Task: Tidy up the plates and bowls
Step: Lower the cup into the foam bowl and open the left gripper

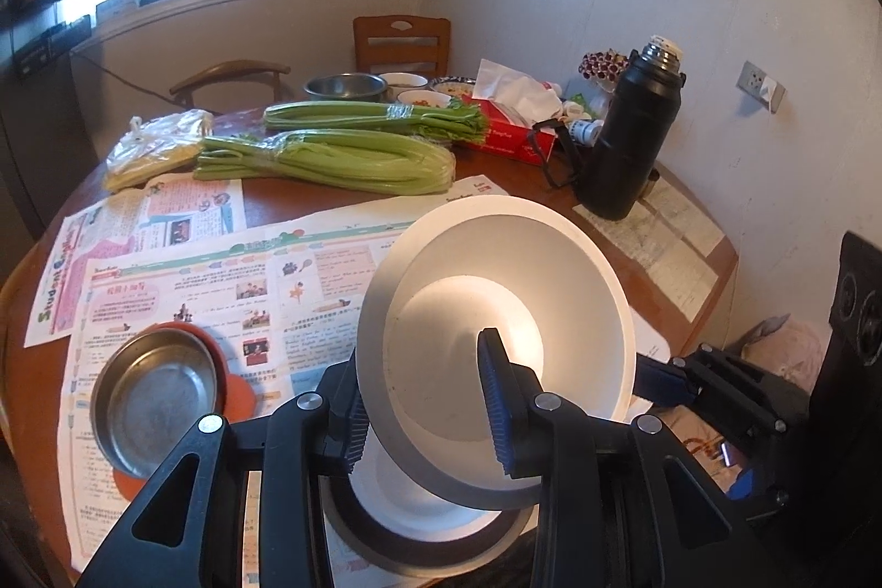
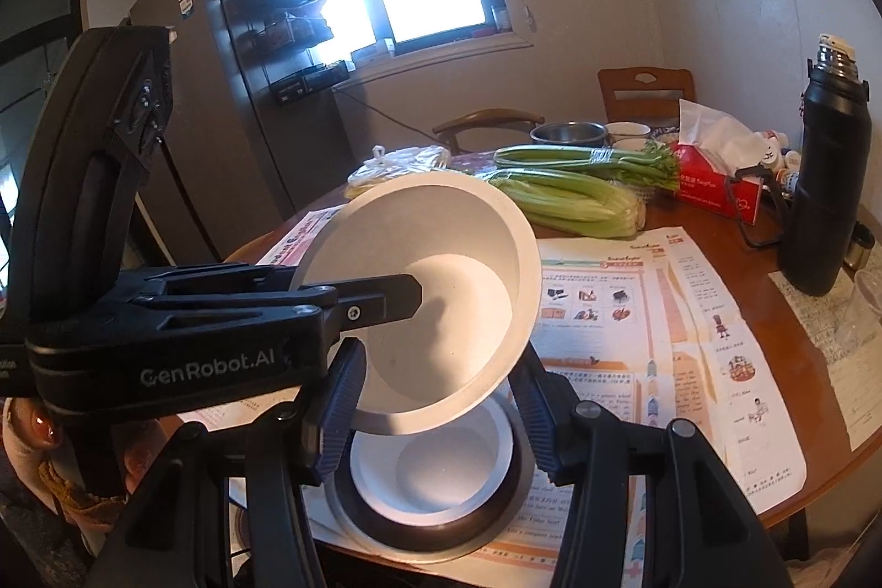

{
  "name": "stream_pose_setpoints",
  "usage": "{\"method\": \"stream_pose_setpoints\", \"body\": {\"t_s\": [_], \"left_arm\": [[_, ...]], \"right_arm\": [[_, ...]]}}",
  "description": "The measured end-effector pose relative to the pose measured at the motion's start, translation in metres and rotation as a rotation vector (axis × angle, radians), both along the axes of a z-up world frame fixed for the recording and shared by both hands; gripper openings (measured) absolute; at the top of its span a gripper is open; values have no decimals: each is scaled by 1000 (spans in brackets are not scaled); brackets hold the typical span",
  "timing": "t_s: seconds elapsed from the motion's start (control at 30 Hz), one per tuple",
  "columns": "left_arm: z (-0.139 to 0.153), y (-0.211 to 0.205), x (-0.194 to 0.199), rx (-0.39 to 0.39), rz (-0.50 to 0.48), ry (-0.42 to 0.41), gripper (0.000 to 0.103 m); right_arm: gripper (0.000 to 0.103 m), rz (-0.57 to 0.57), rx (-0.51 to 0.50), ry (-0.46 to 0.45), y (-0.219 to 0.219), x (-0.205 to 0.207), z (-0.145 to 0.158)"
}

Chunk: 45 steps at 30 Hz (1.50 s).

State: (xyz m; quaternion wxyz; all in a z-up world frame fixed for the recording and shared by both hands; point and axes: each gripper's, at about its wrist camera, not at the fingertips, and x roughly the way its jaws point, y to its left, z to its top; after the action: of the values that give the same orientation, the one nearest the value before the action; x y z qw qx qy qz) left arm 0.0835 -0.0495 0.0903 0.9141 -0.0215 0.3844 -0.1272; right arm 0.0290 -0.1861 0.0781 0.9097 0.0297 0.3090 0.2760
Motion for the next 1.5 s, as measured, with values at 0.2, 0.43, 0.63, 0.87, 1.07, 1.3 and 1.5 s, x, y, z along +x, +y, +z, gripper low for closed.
{"method": "stream_pose_setpoints", "body": {"t_s": [0.2, 0.43, 0.63, 0.87, 1.07, 1.3, 1.5], "left_arm": [[-13, 2, -8, -7, 10, 22, 35], [-37, 2, -12, -9, 18, 57, 36], [-52, 7, -9, -23, 38, 85, 36], [-64, 11, -8, -25, 52, 108, 36], [-71, 13, -7, -52, 48, 127, 36], [-73, 14, -7, -65, 51, 140, 36], [-78, 19, -6, -71, 52, 155, 36]], "right_arm": [[54, 21, -12, 25, -1, -2, -8], [54, 33, -51, 60, 3, -7, -27], [54, 44, -67, 93, 8, -4, -40], [54, 55, -83, 122, 13, -2, -51], [54, 53, -94, 131, 14, -2, -54], [54, 51, -102, 127, 16, -4, -55], [54, 62, -97, 140, 18, -3, -59]]}}
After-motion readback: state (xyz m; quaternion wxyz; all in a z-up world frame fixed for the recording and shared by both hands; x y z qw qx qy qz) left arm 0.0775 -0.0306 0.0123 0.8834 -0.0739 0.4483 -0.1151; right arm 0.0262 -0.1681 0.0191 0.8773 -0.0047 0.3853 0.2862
